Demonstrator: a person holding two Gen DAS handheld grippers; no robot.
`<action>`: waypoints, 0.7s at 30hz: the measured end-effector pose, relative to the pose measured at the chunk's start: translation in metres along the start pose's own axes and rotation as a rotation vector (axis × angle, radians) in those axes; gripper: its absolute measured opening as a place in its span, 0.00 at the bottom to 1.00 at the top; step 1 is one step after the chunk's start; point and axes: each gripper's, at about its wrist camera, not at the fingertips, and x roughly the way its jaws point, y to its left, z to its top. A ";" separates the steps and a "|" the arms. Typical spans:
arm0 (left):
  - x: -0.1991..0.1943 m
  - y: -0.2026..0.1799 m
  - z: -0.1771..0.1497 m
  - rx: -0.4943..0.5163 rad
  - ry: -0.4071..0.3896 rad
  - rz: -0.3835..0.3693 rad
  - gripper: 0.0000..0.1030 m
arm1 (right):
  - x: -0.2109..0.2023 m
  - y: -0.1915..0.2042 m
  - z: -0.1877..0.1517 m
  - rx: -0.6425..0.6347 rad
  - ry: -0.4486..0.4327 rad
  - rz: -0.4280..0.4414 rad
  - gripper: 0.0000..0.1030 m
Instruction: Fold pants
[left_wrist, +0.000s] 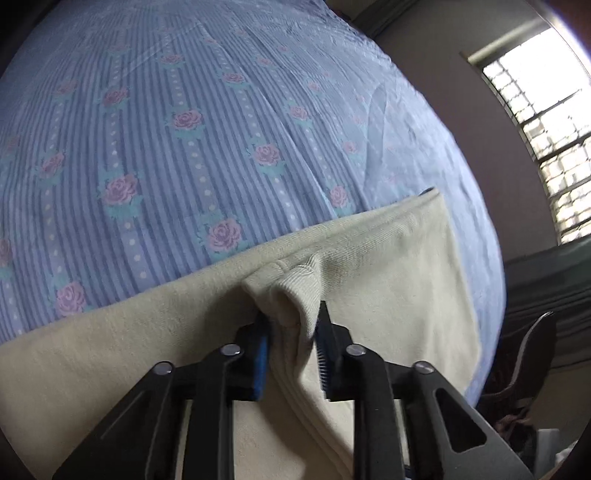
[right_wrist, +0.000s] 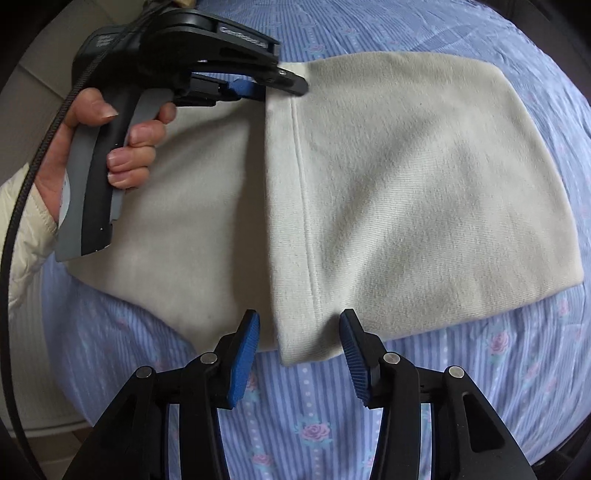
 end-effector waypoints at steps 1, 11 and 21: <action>-0.007 0.002 -0.001 -0.026 -0.019 -0.030 0.17 | -0.001 0.006 0.009 -0.004 0.006 0.003 0.45; -0.040 0.004 0.010 -0.020 -0.069 -0.005 0.16 | 0.013 0.046 0.015 -0.075 0.030 0.112 0.45; -0.011 0.016 0.007 -0.032 0.002 0.077 0.20 | 0.024 0.037 0.014 -0.078 0.018 0.044 0.45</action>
